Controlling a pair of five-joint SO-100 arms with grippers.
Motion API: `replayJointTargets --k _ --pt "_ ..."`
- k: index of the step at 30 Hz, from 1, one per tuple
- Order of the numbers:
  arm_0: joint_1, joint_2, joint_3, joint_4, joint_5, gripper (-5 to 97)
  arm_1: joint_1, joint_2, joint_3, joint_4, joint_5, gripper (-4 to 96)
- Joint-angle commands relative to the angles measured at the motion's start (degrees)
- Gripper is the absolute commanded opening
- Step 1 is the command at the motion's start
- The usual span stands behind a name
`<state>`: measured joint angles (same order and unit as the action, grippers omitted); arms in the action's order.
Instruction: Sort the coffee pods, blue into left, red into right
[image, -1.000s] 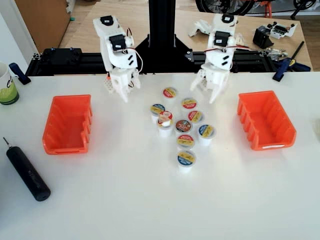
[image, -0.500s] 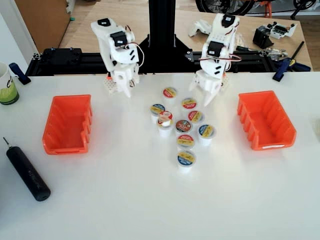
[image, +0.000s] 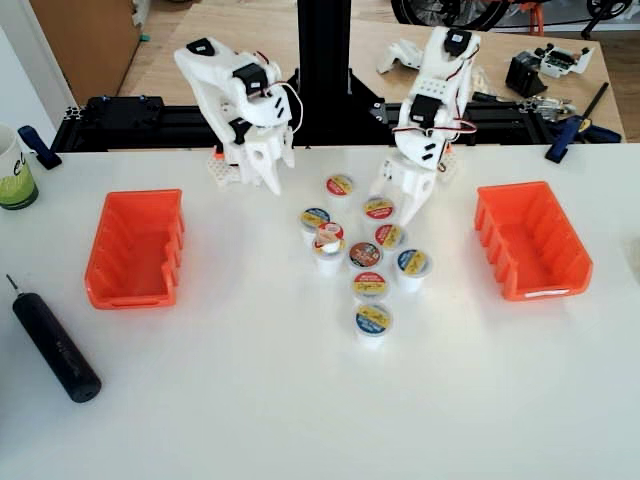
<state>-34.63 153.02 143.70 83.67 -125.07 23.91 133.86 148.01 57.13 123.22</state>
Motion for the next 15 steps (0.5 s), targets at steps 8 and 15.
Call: replayJointTargets --k 8,15 --pt "-1.85 -0.44 0.09 -1.14 1.14 30 5.98 -0.09 0.88 -3.43 -6.77 33.7" --pt "-1.93 -0.53 0.62 -1.85 1.23 30 6.06 -0.18 3.25 -5.19 -6.5 27.0"
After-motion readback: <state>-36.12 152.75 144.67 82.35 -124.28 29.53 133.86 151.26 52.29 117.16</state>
